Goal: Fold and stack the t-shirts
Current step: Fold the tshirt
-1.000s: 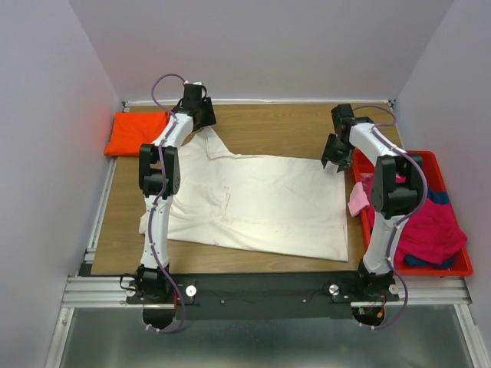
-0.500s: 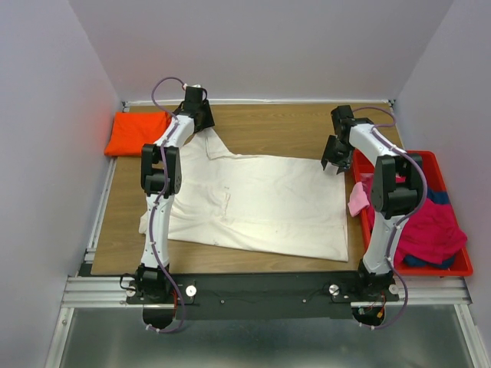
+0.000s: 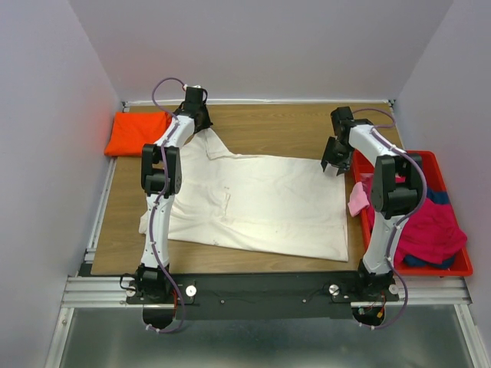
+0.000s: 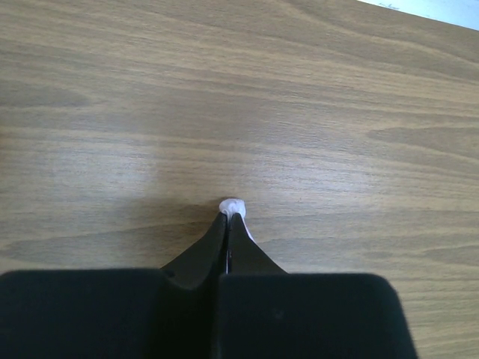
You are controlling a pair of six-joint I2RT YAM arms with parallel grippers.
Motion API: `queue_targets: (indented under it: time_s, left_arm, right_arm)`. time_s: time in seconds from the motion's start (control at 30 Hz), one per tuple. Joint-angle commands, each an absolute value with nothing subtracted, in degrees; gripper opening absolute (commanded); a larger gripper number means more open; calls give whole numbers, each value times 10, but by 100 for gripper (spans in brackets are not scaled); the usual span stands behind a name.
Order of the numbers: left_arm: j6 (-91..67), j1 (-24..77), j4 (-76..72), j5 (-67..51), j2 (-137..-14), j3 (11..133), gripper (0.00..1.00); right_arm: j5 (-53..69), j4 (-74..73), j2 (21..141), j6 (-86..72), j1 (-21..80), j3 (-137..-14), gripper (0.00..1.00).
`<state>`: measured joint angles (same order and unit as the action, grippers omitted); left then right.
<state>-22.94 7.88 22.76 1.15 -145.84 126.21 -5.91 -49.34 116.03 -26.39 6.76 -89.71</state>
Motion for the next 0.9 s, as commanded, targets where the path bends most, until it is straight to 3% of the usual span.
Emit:
queue_targets:
  time_s: [0.0,0.33,0.87]
  left_arm:
    - [-224,71,241,27,-1448,1271,0]
    - [-230,49,231,11,-1419,1259,0]
    - [-235,37,229,-18,-1405,1259,0]
  right_arm:
    - [-83,-492,1149,-267,60,-900,57]
    - [-115,-490,1160,-263,39,-928,54]
    - [-114,-479,1273,-250,35,-1047,50]
